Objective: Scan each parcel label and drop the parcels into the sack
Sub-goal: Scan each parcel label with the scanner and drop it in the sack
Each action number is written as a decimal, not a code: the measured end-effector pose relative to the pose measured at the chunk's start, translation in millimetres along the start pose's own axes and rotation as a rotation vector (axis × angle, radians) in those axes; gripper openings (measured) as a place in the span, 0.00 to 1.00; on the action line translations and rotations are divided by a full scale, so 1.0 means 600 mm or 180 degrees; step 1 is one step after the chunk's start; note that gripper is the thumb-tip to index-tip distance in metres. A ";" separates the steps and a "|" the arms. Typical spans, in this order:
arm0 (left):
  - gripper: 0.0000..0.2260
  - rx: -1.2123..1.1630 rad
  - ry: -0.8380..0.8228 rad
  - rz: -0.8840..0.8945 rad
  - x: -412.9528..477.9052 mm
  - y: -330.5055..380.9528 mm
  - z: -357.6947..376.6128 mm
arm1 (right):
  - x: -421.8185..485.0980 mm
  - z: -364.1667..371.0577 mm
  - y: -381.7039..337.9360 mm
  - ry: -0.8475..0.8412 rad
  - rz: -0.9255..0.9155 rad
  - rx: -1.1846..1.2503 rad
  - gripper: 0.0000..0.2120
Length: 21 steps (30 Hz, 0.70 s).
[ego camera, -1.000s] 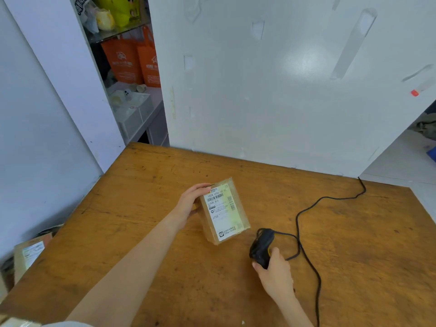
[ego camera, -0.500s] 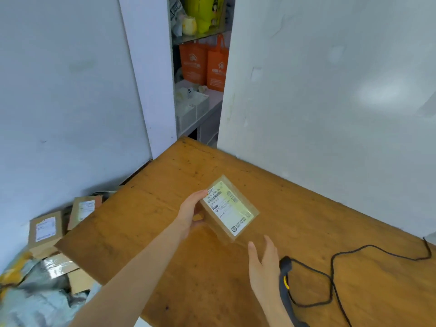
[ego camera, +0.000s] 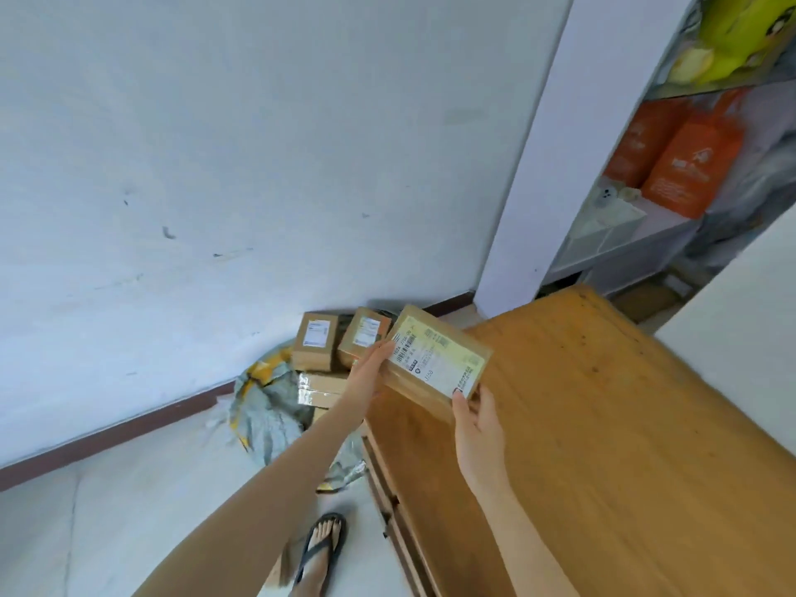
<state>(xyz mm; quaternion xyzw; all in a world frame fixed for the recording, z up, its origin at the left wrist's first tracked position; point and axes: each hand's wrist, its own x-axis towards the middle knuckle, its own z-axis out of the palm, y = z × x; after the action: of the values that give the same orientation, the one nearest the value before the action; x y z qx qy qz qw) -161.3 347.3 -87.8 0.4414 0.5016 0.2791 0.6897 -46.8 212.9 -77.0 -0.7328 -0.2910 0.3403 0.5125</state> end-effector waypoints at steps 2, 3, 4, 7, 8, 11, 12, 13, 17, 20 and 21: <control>0.09 -0.0039 0.0153 0.0115 0.032 0.012 -0.070 | 0.036 0.071 -0.017 -0.0184 -0.0075 -0.0086 0.14; 0.08 0.0006 0.0208 0.0117 0.051 0.020 -0.102 | 0.056 0.106 -0.025 -0.0244 -0.0085 -0.0102 0.13; 0.08 0.0092 0.0251 0.0087 0.072 0.026 -0.133 | 0.076 0.140 -0.033 -0.0284 -0.0061 -0.0114 0.12; 0.08 0.0241 0.0156 -0.0052 0.136 0.051 -0.216 | 0.138 0.233 -0.055 -0.0372 0.0007 -0.0206 0.16; 0.10 0.0284 0.0131 -0.0134 0.155 0.059 -0.240 | 0.159 0.261 -0.060 -0.0385 0.0051 -0.0227 0.17; 0.22 0.0542 0.0016 -0.0323 0.214 0.083 -0.297 | 0.221 0.327 -0.073 -0.0423 0.0058 -0.0352 0.18; 0.25 0.0649 -0.0062 -0.0423 0.233 0.092 -0.309 | 0.240 0.342 -0.076 -0.0424 0.0084 -0.0418 0.20; 0.26 0.0774 -0.0149 -0.0482 0.254 0.099 -0.318 | 0.260 0.355 -0.081 -0.0436 0.0131 -0.0490 0.22; 0.24 0.1240 -0.0316 -0.0339 0.331 0.115 -0.339 | 0.324 0.382 -0.086 -0.0388 0.0450 -0.0851 0.28; 0.24 0.1388 -0.0235 -0.0551 0.365 0.101 -0.349 | 0.341 0.382 -0.073 -0.0215 0.0548 -0.1077 0.27; 0.24 0.1410 -0.0262 -0.0611 0.370 0.092 -0.353 | 0.343 0.380 -0.067 -0.0203 0.0585 -0.1146 0.26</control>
<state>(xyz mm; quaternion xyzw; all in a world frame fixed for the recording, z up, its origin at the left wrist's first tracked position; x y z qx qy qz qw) -281.0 626.0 -160.1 0.5432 0.5616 0.0774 0.6193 -108.1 510.7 -135.8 -0.8248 -0.2951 0.3512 0.3306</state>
